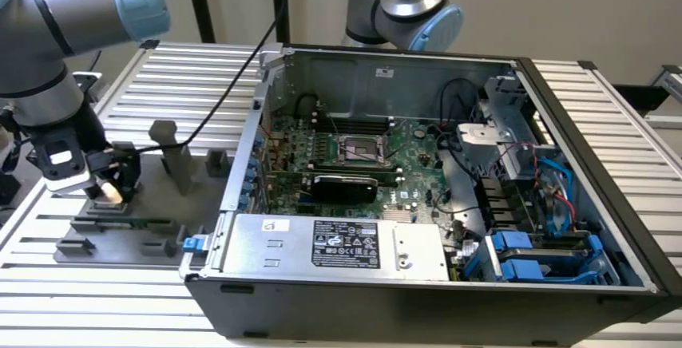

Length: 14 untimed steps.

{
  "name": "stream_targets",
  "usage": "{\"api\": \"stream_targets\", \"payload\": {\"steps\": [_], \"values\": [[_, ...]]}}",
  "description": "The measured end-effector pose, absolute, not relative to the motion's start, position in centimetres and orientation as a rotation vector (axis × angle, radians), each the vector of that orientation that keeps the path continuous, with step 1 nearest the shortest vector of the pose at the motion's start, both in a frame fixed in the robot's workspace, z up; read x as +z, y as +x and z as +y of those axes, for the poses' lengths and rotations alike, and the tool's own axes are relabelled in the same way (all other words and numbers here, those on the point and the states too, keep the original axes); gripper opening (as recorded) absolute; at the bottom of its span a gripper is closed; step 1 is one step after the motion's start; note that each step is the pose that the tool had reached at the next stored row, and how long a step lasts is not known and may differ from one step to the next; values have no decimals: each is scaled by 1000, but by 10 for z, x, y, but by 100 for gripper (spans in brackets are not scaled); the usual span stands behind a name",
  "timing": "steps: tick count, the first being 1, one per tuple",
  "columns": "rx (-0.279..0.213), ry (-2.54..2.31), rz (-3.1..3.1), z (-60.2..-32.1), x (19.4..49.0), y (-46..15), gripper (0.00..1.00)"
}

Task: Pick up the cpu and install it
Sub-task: 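Pick up the cpu and move it towards the insertion slot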

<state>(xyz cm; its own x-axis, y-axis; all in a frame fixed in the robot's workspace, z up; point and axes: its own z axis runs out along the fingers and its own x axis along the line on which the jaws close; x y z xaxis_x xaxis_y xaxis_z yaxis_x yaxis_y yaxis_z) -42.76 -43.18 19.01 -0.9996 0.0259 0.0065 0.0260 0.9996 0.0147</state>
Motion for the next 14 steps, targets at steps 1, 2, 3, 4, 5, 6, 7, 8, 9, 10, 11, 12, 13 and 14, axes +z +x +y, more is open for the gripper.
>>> {"api": "stream_targets", "payload": {"steps": [1, 2, 3, 4, 5, 6, 7, 8, 9, 10, 11, 12, 13, 14], "values": [[-23, -41, -3135, -432, 193, -428, 55], [-23, -40, -3135, -432, 195, -428, 55], [-23, -40, -3135, -432, 199, -428, 55], [-23, -40, -3135, -432, 203, -428, 55], [-23, -39, -3135, -432, 206, -428, 55], [-23, -39, -3135, -432, 211, -428, 55], [-23, -39, -3135, -432, 215, -428, 55], [-23, -38, -3135, -432, 220, -428, 55], [-23, -38, -3135, -432, 224, -428, 55], [-23, -38, -3135, -432, 229, -428, 55], [-23, -37, -3135, -432, 233, -428, 55], [-23, -37, -3135, -432, 238, -428, 55], [-23, -37, -3135, -432, 242, -428, 55], [-23, -37, -3135, -432, 247, -428, 55]]}}
